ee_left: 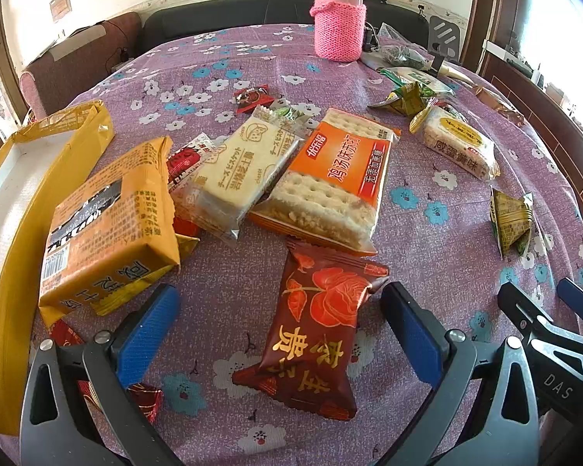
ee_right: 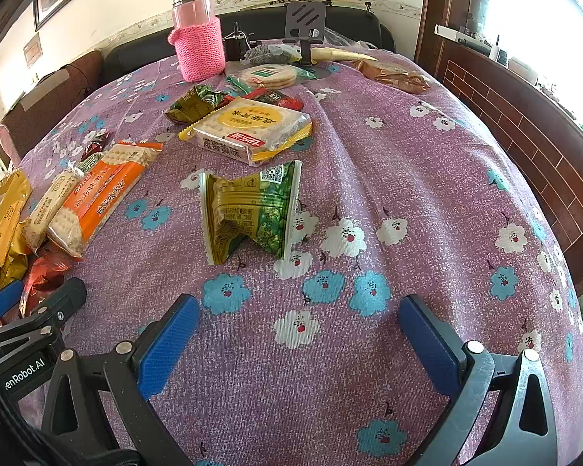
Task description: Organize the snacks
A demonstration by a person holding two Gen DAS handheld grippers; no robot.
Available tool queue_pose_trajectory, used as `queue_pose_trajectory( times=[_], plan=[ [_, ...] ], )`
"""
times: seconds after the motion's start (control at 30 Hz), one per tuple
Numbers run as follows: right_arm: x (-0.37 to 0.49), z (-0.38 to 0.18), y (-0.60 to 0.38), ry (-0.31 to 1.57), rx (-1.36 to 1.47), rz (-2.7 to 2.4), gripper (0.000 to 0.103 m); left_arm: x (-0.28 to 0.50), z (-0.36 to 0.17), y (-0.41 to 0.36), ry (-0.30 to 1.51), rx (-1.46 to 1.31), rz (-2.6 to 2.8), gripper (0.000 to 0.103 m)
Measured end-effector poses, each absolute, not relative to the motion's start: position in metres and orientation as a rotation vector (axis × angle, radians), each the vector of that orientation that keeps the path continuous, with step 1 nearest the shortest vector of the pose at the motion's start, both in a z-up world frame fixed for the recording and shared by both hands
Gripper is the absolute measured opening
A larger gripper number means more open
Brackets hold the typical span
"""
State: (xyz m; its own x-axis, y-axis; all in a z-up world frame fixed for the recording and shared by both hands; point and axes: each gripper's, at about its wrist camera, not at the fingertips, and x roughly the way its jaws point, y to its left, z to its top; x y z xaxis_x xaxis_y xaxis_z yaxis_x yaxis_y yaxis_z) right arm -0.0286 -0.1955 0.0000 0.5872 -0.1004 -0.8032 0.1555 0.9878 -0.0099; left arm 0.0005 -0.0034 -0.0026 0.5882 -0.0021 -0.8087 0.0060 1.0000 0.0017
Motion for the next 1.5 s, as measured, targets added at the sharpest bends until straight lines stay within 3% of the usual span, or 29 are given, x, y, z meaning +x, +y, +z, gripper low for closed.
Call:
queue_pose_trajectory(
  times=[1.3,1.37,1.5],
  plan=[
    [-0.029,0.0,-0.195,0.932,0.064,-0.149,0.103,-0.005,0.003,-0.001,1.01,0.074,-0.139,0.102],
    [-0.029,0.0,-0.196,0.934,0.067,-0.148,0.103,-0.017,0.006,-0.001,0.991,0.072,-0.174,0.095],
    [-0.029,0.002,-0.199,0.957,0.064,-0.136,0.103,-0.055,0.041,0.007,0.828,0.073,-0.211,0.095]
  ],
)
